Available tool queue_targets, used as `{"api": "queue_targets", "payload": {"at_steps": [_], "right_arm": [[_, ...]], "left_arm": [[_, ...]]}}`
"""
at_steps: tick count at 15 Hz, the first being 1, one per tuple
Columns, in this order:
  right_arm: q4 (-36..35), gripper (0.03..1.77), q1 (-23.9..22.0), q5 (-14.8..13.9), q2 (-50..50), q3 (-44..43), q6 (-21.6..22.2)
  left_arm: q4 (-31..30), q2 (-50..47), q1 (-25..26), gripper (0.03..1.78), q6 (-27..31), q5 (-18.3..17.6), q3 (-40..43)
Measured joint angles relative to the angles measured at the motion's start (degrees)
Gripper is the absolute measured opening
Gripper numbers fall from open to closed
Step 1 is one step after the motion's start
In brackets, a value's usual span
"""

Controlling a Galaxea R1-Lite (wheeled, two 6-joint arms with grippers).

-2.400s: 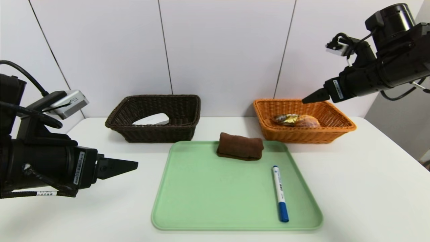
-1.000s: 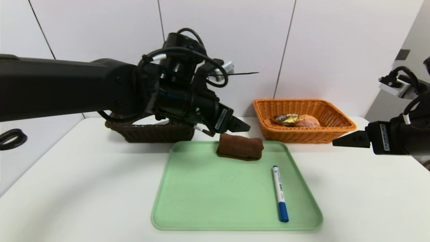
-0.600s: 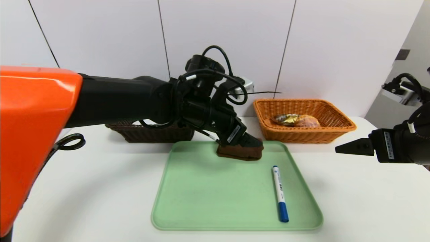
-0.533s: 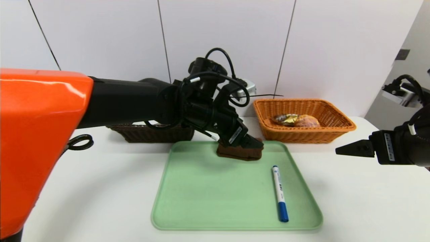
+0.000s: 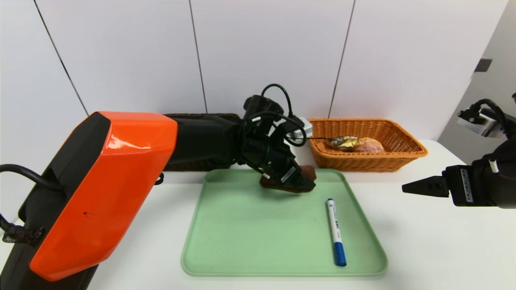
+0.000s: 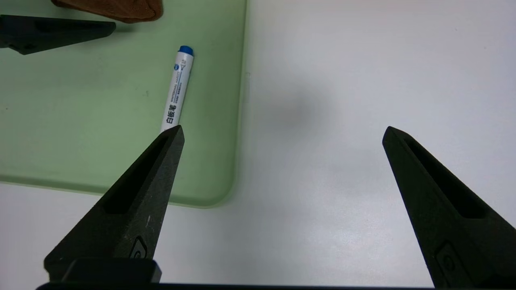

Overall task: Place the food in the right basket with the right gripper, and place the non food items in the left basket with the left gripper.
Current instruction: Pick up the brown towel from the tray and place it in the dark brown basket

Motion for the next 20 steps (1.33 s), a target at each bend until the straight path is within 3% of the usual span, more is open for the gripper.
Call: {"api": "queue_targets", "payload": {"at_steps": [7, 11, 15, 16, 20], "right_arm": [[-2.0, 1.69, 0.0, 0.2, 0.1, 0.9, -0.1], [-2.4, 1.69, 0.0, 0.3, 0.2, 1.0, -0.1], [-2.5, 1.69, 0.0, 0.3, 0.1, 1.0, -0.2], [-2.5, 1.69, 0.0, 0.3, 0.1, 1.0, -0.2], [-2.5, 1.69, 0.0, 0.4, 0.1, 1.0, -0.3]], "left_arm": [[0.8, 2.2, 1.0, 1.69, 0.4, 0.0, -0.3], [0.6, 2.3, 1.1, 1.11, 0.4, 0.2, -0.3], [0.6, 1.6, 1.0, 0.65, 0.3, 0.1, -0.4], [0.7, 1.2, 1.1, 0.28, 0.3, 0.2, -0.4], [1.3, -2.5, 1.2, 0.27, 0.2, 0.3, -0.4]]}}
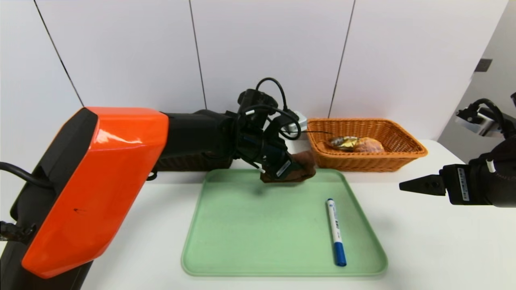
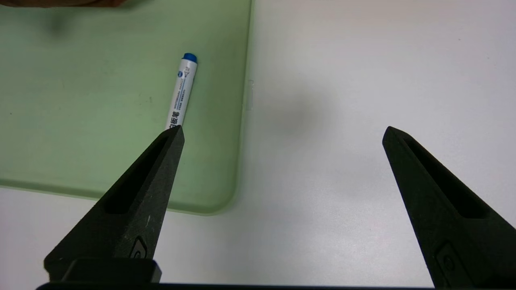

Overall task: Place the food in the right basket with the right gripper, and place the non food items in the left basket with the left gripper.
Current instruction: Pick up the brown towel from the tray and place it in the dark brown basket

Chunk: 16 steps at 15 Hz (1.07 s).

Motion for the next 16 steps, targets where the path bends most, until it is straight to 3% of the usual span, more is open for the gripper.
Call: {"api": "queue_targets", "payload": {"at_steps": [7, 12, 16], "right_arm": [[0.0, 1.69, 0.0, -0.1, 0.0, 0.0, -0.3], [0.0, 1.69, 0.3, 0.0, -0.2, 0.6, -0.4], [0.0, 1.69, 0.9, -0.1, -0.8, 1.6, -0.4]], "left_arm": [[1.5, -10.4, 2.2, 0.27, -0.3, 1.3, -0.1], [5.8, -16.3, 11.0, 0.27, -0.4, 1.5, -0.1], [5.8, -15.7, 18.6, 0.27, -1.3, 1.5, 0.1]]}}
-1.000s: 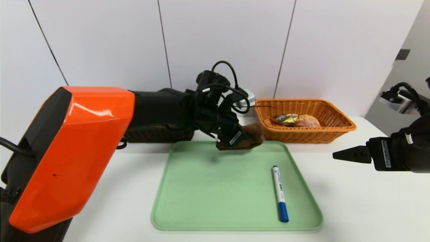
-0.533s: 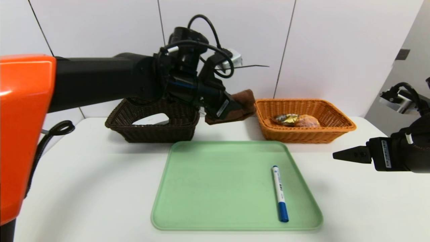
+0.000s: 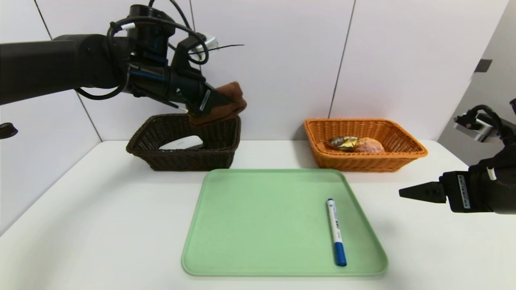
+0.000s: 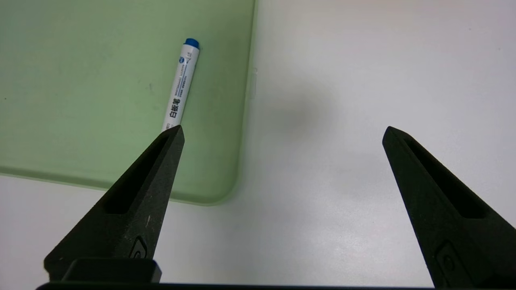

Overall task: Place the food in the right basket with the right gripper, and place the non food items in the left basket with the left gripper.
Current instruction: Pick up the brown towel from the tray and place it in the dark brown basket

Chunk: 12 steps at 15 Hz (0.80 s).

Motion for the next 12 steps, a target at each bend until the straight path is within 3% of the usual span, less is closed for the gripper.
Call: {"api": "queue_targets", "payload": {"at_steps": [8, 10, 12], "right_arm": [[0.0, 1.69, 0.3, -0.3, -0.2, 0.9, 0.0], [0.0, 1.69, 0.3, -0.2, -0.2, 0.9, 0.0], [0.0, 1.69, 0.3, -0.1, -0.2, 0.9, 0.1]], "left_arm": [[-0.7, 8.9, 3.9, 0.27, -1.6, -0.2, -0.3], [-3.2, 10.7, 4.0, 0.27, -3.0, -0.2, -0.3], [-4.9, 11.9, 4.1, 0.54, -4.0, -0.2, -0.4]]}}
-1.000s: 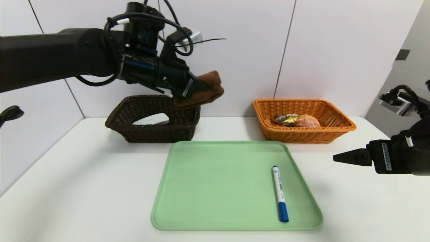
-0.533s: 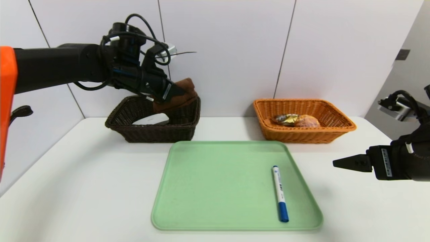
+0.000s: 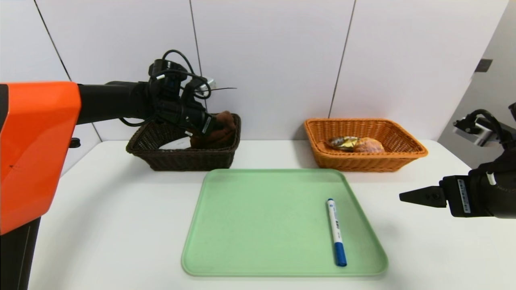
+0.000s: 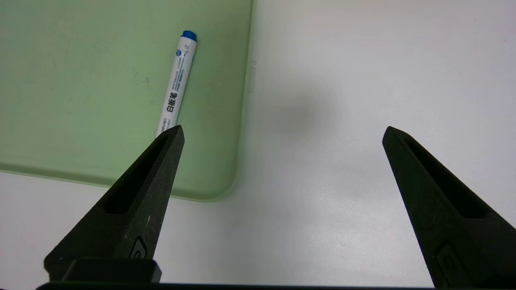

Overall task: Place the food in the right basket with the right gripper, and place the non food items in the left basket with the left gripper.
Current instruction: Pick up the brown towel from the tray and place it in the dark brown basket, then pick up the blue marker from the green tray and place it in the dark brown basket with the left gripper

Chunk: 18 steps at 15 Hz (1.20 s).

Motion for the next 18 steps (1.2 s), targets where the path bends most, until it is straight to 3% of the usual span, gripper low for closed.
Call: {"api": "queue_targets", "payload": {"at_steps": [3, 8, 14, 18], "right_arm": [[0.0, 1.69, 0.0, 0.0, 0.0, 0.0, 0.0], [0.0, 1.69, 0.0, 0.0, 0.0, 0.2, 0.0], [-0.9, 1.69, 0.0, 0.0, -0.3, 0.3, 0.1], [-1.2, 1.69, 0.0, 0.0, -0.7, 0.8, 0.1]], "left_arm": [[-0.3, 0.6, -0.1, 0.92, -0.2, 0.1, 0.0], [-0.4, -0.7, 1.1, 1.29, -0.5, 0.0, -0.1], [0.1, -8.9, 2.0, 1.51, -0.6, 0.0, 0.0], [5.3, -14.6, -4.9, 1.59, -8.0, 2.0, 0.4]]}}
